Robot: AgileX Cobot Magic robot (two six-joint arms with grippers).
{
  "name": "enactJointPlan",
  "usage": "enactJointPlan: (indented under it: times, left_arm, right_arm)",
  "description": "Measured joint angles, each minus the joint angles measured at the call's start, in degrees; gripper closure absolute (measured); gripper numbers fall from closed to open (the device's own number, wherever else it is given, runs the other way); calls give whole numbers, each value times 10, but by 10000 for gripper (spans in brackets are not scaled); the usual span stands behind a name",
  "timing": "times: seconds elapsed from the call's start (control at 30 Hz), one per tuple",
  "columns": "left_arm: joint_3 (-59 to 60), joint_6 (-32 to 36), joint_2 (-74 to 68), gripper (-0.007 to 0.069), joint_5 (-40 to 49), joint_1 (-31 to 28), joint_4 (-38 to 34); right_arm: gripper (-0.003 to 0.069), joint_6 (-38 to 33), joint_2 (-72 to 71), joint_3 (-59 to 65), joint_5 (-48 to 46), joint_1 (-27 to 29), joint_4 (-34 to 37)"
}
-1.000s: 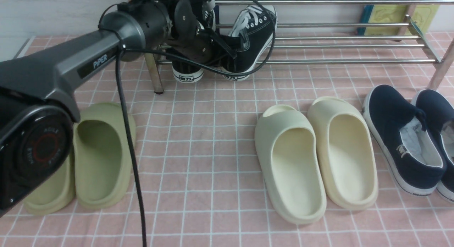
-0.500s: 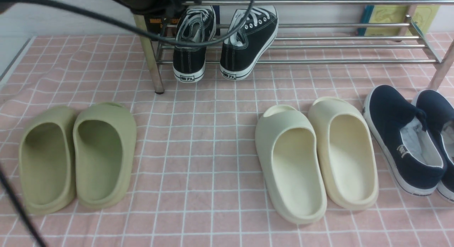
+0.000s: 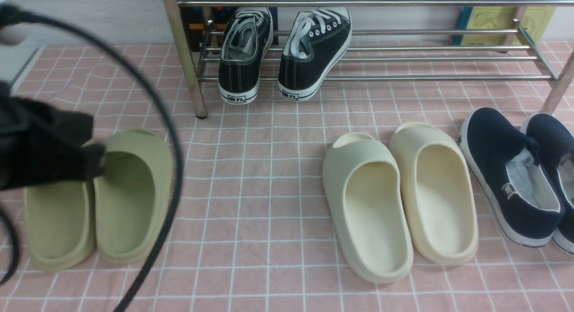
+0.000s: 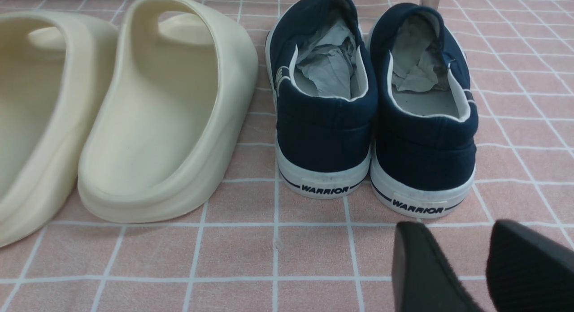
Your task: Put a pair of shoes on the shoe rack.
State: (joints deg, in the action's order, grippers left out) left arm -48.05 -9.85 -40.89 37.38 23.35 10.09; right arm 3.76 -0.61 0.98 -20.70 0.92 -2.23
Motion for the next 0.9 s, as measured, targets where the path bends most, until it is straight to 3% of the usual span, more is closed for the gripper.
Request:
enactJointPlan:
  times: [0.23, 0.57, 0.8, 0.9]
  left_arm:
    - [65, -48, 173, 612, 52, 0, 29]
    - [78, -82, 226, 609, 134, 0, 60]
    - [89, -82, 226, 609, 123, 0, 75]
    - [140, -100, 238, 609, 51, 0, 96]
  right_arm:
    - [419, 0, 0, 0, 0, 0, 0]
    - [419, 0, 0, 0, 0, 0, 0]
    - [419, 0, 0, 0, 0, 0, 0]
    - [419, 0, 0, 0, 0, 0, 0]
